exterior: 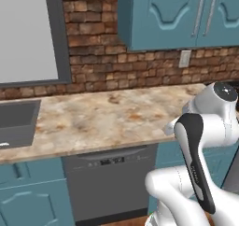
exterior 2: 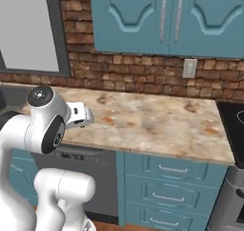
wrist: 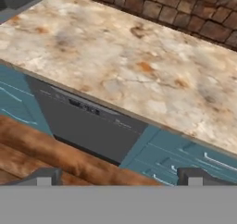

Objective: Pick the jam and honey bottle from the counter and place them in the cabinets closest to them.

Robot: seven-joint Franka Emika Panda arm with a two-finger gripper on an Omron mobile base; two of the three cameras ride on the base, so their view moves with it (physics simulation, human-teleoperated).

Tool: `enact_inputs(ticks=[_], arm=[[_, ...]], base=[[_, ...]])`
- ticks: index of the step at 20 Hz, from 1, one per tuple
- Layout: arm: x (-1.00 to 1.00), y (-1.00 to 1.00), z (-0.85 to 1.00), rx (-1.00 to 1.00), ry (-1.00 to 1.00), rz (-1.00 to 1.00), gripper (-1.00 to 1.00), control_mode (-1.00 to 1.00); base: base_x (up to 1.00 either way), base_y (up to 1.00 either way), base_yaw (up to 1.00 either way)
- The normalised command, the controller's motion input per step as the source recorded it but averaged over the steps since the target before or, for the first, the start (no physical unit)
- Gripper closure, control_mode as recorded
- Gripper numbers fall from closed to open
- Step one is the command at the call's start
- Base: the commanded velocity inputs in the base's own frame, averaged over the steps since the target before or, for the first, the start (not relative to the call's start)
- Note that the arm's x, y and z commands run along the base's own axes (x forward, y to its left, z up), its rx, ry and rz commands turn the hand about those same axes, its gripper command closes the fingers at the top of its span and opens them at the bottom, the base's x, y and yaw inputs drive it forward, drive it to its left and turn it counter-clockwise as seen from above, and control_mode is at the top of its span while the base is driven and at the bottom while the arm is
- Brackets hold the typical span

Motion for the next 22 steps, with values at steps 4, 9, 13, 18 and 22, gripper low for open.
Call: enact_inputs(ticks=[4, 9, 13, 18, 22], arm=[[0.0, 0.0, 0.0, 0.0, 0.0, 0.0, -1.0, 1.0], [0.0, 0.0, 0.0, 0.0, 0.0, 0.0, -1.0, 1.0], [0.0, 0.0, 0.0, 0.0, 0.0, 0.0, -1.0, 1.0], [0.0, 0.0, 0.0, 0.0, 0.0, 0.0, -1.0, 1.0], [0.0, 0.0, 0.0, 0.0, 0.0, 0.0, -1.0, 1.0]], base=[[-0.19, 1.0, 0.0], [-0.17, 1.0, 0.0], [-0.17, 1.0, 0.0], [-0.18, 1.0, 0.0], [-0.17, 1.0, 0.0]])
